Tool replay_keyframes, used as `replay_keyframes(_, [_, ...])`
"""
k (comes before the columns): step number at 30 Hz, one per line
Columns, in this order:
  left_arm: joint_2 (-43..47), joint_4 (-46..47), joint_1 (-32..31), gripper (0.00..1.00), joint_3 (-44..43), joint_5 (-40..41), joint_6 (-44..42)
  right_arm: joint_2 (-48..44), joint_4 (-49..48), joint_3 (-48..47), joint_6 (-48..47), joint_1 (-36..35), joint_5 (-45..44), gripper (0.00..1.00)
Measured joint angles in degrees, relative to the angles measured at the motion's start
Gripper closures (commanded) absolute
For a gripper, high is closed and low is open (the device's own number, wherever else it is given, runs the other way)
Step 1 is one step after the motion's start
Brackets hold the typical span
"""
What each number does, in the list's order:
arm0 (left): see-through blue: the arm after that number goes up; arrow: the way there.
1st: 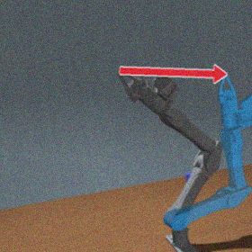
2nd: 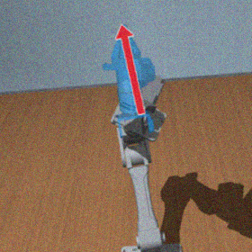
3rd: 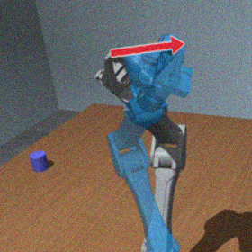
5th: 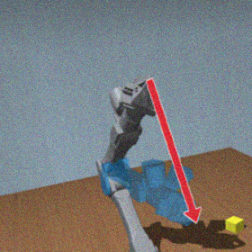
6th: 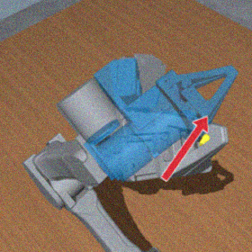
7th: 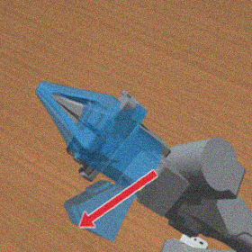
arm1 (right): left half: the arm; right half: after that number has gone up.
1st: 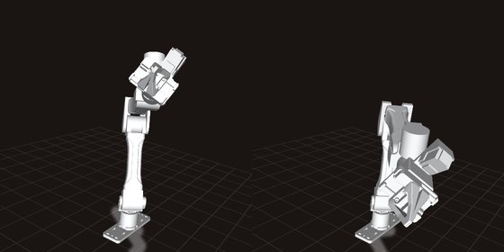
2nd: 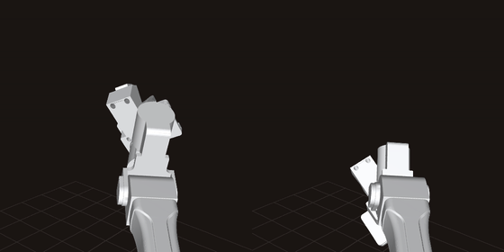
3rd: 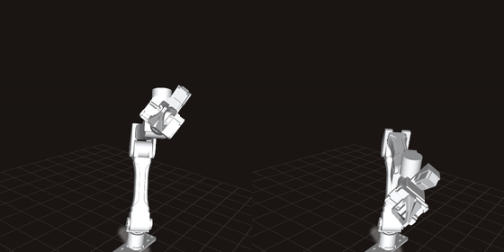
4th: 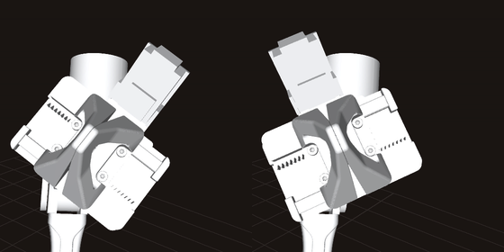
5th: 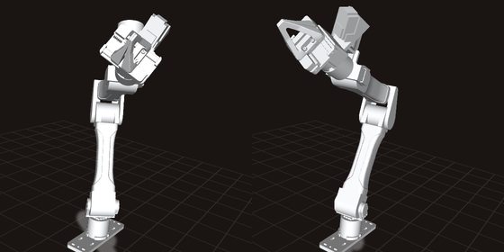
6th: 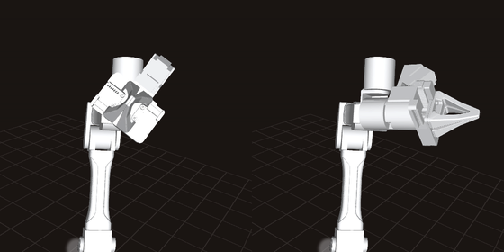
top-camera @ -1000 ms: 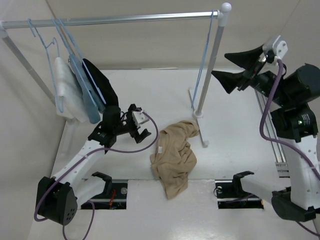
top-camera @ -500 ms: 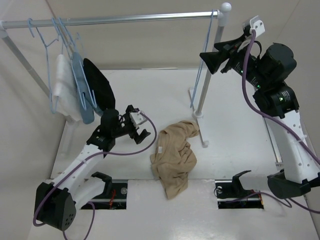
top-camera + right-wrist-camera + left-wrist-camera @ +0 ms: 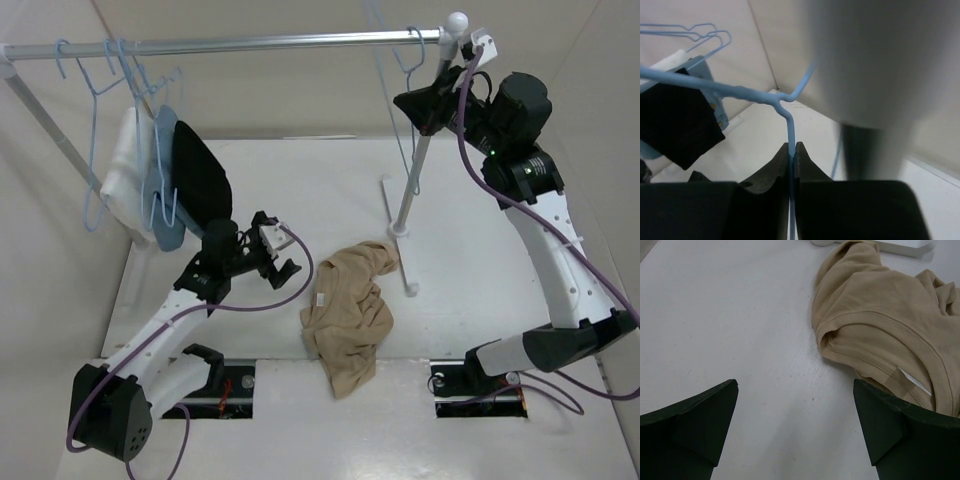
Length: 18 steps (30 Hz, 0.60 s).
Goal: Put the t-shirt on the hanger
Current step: Grab a hanger with the right arm
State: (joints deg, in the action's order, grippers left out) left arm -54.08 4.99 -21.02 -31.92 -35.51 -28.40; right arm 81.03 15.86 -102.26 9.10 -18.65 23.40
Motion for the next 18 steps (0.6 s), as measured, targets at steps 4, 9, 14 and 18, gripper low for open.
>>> replay_keyframes(4, [0.00, -0.02, 0.00, 0.00, 0.52, 0.00, 0.04, -0.46, -1.53, 0.00, -0.20, -0.46, 3.41, 1.00])
replay_keyframes(9, [0.02, 0.20, 0.00, 0.00, 0.70, 0.00, 0.04, -0.83, -2.71, -0.46, -2.01, -1.05, 6.86, 1.00])
replay_keyframes(14, [0.02, 0.61, 0.00, 0.16, 0.83, 0.09, 0.11, -0.72, -3.37, -2.25, -6.36, -2.58, 11.13, 1.00])
replay_keyframes(18, [-0.42, 2.14, 0.00, 0.42, 1.22, 3.80, 2.01, -2.23, -4.81, 0.11, -10.21, -3.19, 19.69, 1.00])
